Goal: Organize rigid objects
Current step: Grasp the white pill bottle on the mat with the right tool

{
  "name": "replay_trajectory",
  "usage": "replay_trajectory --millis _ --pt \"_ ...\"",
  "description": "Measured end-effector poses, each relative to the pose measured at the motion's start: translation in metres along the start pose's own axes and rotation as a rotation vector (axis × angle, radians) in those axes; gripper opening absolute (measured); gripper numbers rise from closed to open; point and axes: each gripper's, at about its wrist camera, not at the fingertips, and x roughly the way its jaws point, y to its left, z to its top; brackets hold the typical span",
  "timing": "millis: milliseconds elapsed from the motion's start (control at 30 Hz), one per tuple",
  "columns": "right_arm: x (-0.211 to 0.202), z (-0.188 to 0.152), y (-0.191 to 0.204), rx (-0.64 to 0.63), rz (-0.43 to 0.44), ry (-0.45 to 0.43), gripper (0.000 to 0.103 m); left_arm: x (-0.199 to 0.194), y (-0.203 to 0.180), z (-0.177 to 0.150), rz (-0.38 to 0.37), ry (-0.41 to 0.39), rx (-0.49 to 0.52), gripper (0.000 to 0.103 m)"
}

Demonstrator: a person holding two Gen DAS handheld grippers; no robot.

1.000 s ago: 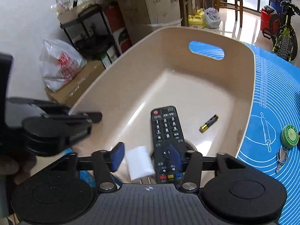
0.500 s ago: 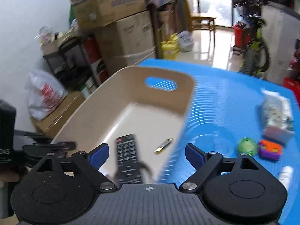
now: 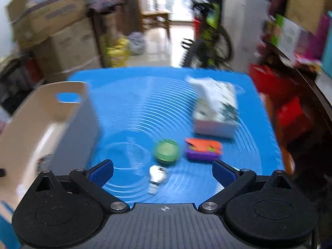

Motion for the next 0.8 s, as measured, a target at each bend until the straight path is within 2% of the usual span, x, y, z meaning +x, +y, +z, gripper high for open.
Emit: replay_trajectory --millis 200,333,433,567,800 --pt "0.029 -0.011 -0.045 0.098 -0.086 0.052 0.101 0.0 -0.002 0.0 0.003 0.0 0.001 0.013" --pt "0.051 -0.019 -0.06 0.115 -0.136 0.09 0.101 0.0 -0.002 0.001 0.003 0.001 0.002 0.013" --pt "0.06 -0.025 -0.066 0.131 -0.117 0.12 0.101 0.0 -0.002 0.0 0.003 0.0 0.007 0.013" --pt "0.069 -0.029 -0.068 0.109 -0.16 0.119 0.1 0.0 -0.003 0.0 0.003 -0.002 0.009 0.013" --pt "0.083 -0.033 -0.067 0.081 -0.18 0.149 0.081 -0.001 -0.004 0.0 0.001 -0.003 0.014 0.013"
